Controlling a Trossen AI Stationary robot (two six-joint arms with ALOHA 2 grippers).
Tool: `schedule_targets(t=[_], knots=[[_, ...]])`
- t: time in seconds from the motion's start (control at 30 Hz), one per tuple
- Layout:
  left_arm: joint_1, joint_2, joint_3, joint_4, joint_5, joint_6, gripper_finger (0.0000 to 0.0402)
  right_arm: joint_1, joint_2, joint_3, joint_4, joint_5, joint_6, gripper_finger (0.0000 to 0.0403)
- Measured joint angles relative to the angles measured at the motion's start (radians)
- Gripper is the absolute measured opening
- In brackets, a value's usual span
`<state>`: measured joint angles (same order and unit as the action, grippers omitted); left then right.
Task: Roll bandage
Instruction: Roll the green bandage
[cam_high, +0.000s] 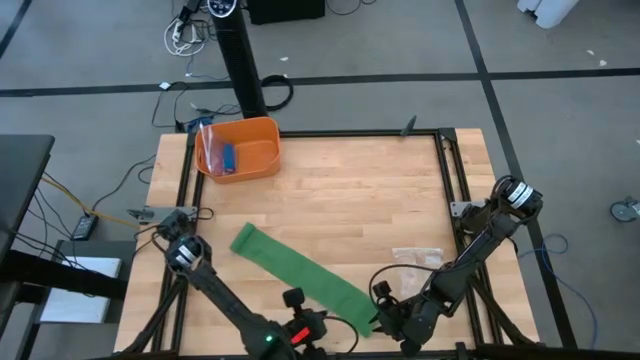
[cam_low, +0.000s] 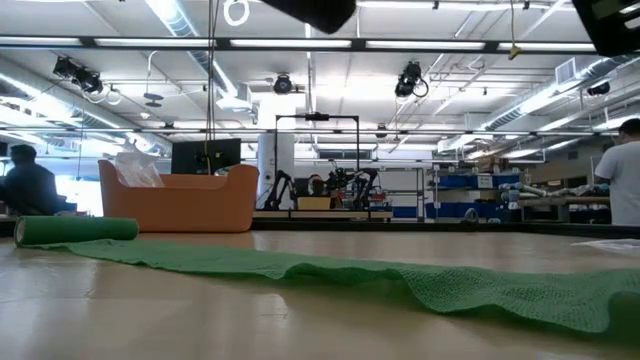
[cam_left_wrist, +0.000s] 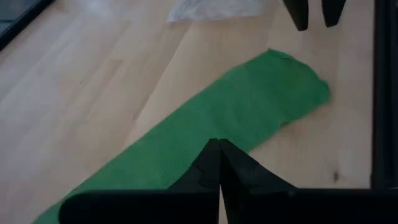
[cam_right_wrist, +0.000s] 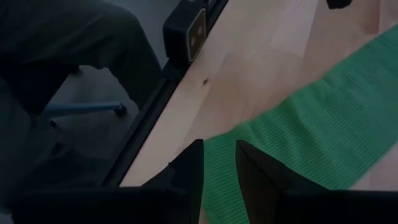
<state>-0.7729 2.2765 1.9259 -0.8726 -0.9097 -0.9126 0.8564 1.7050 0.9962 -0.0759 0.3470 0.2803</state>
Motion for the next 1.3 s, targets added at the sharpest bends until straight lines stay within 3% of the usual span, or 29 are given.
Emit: schedule_targets(t=[0.23, 0.4, 0.53, 0.77, 0.9, 1.3], knots=[[-0.019, 0.0, 0.0, 0.024, 0.008, -0.023, 0.0003, -0.009, 0.0, 0.0, 0.0, -0.001, -0.018, 0.0093], [-0.02, 0.0, 0.0, 0.16, 0.1, 0.118, 0.0002, -0.015, 0.0, 0.0, 0.001, -0.007, -0.023, 0.0093], [-0.004, 0.002, 0.0, 0.264, 0.228, 0.281, 0.0002, -0.016, 0.0, -0.001, 0.0, -0.008, -0.03, 0.0093], [0.087, 0.004, 0.0, 0.399, 0.563, 0.586, 0.0001, -0.015, 0.0, -0.001, 0.0, -0.011, -0.03, 0.0093], [0.133, 0.005, -0.001, 0.394, 0.695, 0.708, 0.0001, -0.009, 0.0, -0.001, -0.012, -0.01, -0.021, 0.0093], [0.158, -0.002, -0.001, 0.244, 0.812, 0.896, 0.0002, -0.006, 0.001, -0.002, -0.085, -0.01, 0.03, 0.0093]])
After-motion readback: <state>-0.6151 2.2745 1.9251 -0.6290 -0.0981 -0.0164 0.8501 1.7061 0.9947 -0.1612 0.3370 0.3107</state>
